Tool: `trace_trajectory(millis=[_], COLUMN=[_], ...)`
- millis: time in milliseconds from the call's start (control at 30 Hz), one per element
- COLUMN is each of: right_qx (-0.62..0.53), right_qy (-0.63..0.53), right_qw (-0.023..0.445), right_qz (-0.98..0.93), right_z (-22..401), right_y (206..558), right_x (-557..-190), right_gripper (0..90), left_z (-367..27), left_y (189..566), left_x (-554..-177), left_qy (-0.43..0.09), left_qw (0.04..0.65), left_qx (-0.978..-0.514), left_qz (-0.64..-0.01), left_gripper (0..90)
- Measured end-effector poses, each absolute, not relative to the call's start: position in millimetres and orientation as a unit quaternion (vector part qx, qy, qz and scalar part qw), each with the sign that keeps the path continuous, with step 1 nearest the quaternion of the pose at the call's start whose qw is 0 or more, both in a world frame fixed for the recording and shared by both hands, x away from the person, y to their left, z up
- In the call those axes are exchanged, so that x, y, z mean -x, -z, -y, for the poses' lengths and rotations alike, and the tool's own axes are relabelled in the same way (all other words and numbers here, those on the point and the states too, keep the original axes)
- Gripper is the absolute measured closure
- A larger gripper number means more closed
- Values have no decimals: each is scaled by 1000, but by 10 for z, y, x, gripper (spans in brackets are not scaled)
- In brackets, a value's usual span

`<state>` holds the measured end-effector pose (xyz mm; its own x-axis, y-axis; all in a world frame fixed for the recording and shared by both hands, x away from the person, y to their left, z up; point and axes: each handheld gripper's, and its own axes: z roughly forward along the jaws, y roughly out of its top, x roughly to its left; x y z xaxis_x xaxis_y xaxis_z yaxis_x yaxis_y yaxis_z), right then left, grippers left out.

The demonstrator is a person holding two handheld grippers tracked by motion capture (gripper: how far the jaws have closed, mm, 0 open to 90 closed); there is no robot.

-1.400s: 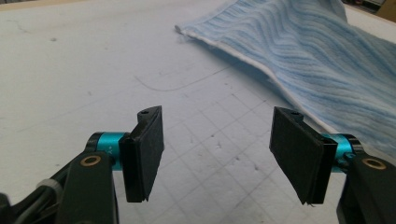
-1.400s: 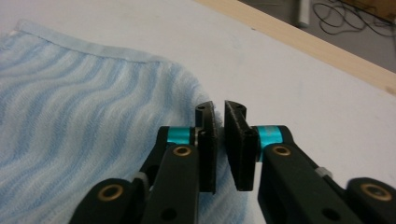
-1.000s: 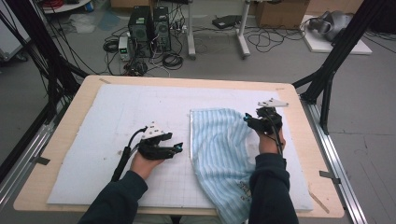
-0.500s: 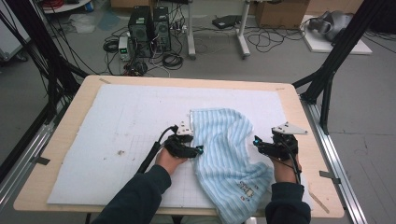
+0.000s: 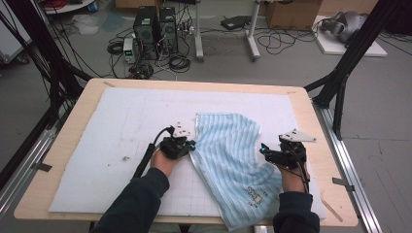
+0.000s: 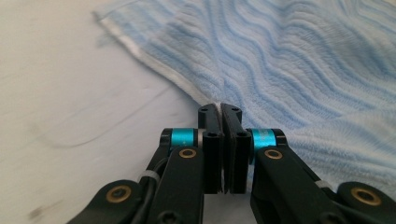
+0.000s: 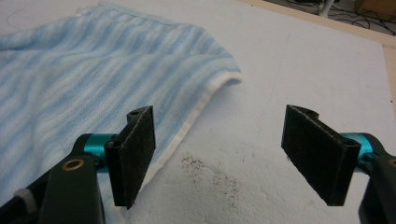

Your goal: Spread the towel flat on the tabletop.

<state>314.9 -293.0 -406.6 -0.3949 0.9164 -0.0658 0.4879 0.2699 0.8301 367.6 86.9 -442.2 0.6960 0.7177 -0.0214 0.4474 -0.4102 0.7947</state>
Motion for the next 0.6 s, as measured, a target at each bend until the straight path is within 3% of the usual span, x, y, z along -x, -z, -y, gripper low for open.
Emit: trace_trajectory(millis=[600], right_qx=[-447], right_qy=[-383], right_qw=[248], right_qz=[-769], right_z=[2525], right_y=[4159], right_x=[-3307], right_gripper=[261], left_z=[-1922], left_y=[4375], left_x=[-3844], left_qy=[-196], left_qw=[414], left_qx=[-764], left_qz=[-453], left_gripper=[871])
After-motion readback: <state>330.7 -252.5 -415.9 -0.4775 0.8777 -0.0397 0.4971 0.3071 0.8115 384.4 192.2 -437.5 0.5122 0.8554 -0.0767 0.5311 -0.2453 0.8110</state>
